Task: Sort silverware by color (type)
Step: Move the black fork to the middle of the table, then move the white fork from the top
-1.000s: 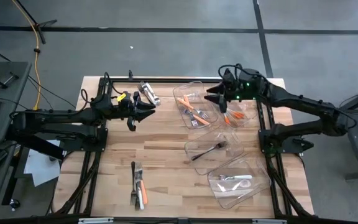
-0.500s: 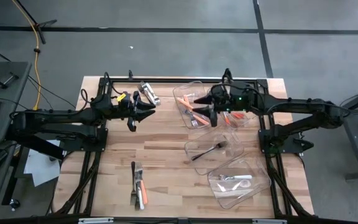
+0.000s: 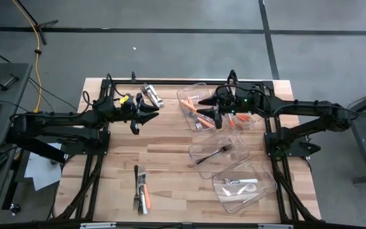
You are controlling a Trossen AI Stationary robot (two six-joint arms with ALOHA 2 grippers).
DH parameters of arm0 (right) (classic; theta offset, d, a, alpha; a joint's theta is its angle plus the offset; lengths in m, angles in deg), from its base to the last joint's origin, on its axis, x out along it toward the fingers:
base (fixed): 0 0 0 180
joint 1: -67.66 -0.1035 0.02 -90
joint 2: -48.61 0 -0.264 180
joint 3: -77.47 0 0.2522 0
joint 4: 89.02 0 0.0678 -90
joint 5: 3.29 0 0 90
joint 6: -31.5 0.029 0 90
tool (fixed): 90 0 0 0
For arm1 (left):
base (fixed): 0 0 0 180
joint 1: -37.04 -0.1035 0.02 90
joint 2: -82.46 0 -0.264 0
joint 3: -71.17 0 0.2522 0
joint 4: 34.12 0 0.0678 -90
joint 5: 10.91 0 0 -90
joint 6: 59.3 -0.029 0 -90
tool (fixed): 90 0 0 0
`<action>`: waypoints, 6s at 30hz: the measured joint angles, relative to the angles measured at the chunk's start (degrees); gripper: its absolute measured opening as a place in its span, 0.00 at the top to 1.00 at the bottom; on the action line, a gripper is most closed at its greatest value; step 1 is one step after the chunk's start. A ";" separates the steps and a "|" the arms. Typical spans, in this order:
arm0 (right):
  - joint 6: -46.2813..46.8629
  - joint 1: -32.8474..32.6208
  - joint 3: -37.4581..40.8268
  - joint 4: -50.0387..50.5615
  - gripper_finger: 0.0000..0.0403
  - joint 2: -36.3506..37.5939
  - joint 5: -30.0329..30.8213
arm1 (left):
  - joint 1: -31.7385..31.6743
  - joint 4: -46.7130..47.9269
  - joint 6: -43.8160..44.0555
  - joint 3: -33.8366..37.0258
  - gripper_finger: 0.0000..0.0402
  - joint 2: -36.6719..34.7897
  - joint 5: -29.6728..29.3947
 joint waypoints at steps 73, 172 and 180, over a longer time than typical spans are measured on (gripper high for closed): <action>-0.65 3.04 0.07 9.54 0.53 -0.02 8.22 | 62.95 25.91 38.70 -5.64 1.00 38.95 -12.32; 0.88 3.02 0.02 12.08 0.53 -0.02 8.20 | 44.64 78.35 80.89 -8.54 0.81 27.34 -16.48; 0.86 3.02 0.02 12.08 0.53 -0.02 8.22 | 44.68 80.95 78.87 -8.15 0.98 22.00 -16.58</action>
